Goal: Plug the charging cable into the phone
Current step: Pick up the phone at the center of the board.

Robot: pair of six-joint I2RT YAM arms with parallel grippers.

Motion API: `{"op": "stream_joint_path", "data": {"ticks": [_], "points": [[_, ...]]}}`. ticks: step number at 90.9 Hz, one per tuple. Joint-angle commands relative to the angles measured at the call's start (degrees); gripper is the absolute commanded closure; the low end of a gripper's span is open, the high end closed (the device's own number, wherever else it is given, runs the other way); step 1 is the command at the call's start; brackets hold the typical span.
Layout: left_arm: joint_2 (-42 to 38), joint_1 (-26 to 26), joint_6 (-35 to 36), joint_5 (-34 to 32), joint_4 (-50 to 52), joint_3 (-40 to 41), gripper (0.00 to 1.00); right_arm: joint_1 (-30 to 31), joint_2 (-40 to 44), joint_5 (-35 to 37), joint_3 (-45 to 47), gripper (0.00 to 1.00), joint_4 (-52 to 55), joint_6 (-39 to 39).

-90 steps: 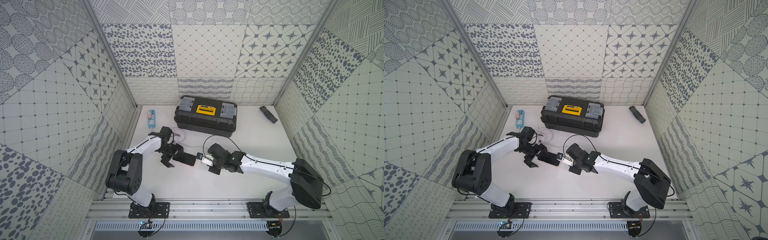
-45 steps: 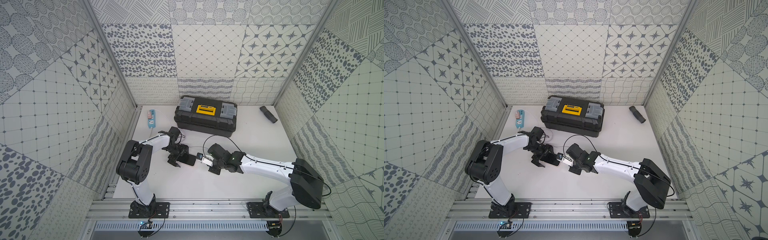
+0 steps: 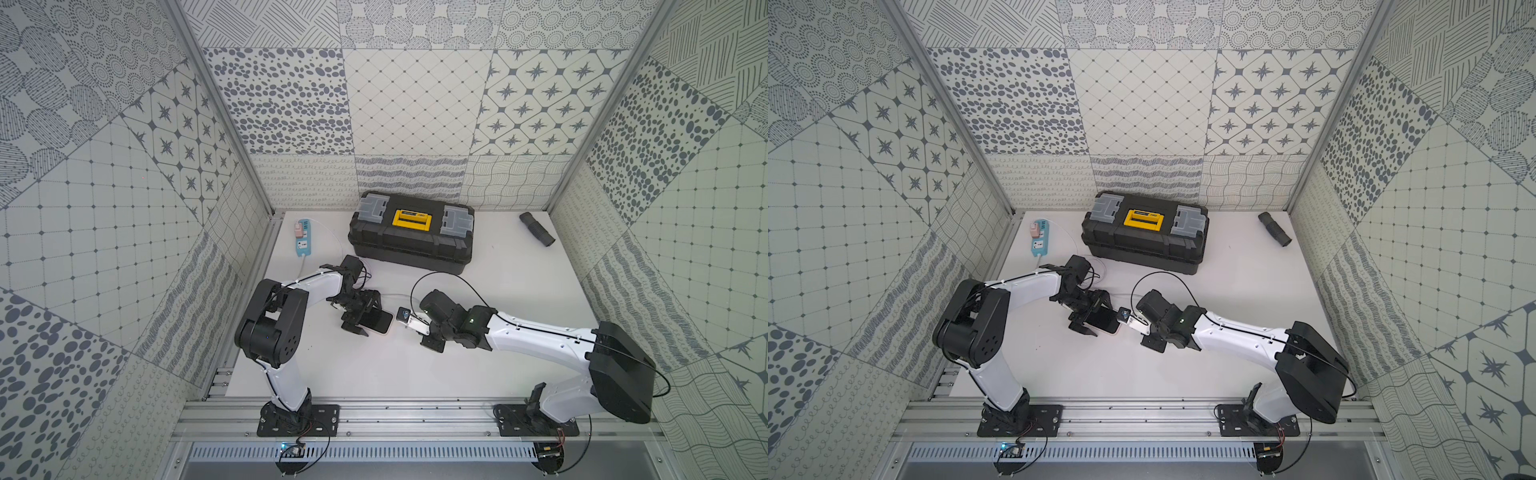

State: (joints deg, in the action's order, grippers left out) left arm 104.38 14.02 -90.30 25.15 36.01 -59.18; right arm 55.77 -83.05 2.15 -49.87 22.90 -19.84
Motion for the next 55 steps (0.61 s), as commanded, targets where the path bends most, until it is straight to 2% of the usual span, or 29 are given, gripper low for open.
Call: {"op": "stream_joint_path", "data": {"ticks": [1, 19, 36, 55], "points": [[1.54, 0.82, 0.90, -3.61, -7.83, 0.68, 0.03, -0.11, 1.12, 1.43, 0.51, 1.00, -0.98, 1.02], [-3.31, 0.71, 1.30, -2.84, -7.66, 3.30, 0.03, -0.13, 1.07, 1.09, 1.07, 1.00, -0.81, 1.23], [-2.45, 0.89, 0.59, -1.82, -9.92, 3.19, 0.03, -0.13, -0.30, 1.17, 0.17, 1.00, -0.52, -0.31], [-1.35, 0.74, -0.14, -3.75, -7.46, 0.20, 0.03, -0.21, -1.15, 0.00, -0.15, 1.00, -0.51, -0.47]]}}
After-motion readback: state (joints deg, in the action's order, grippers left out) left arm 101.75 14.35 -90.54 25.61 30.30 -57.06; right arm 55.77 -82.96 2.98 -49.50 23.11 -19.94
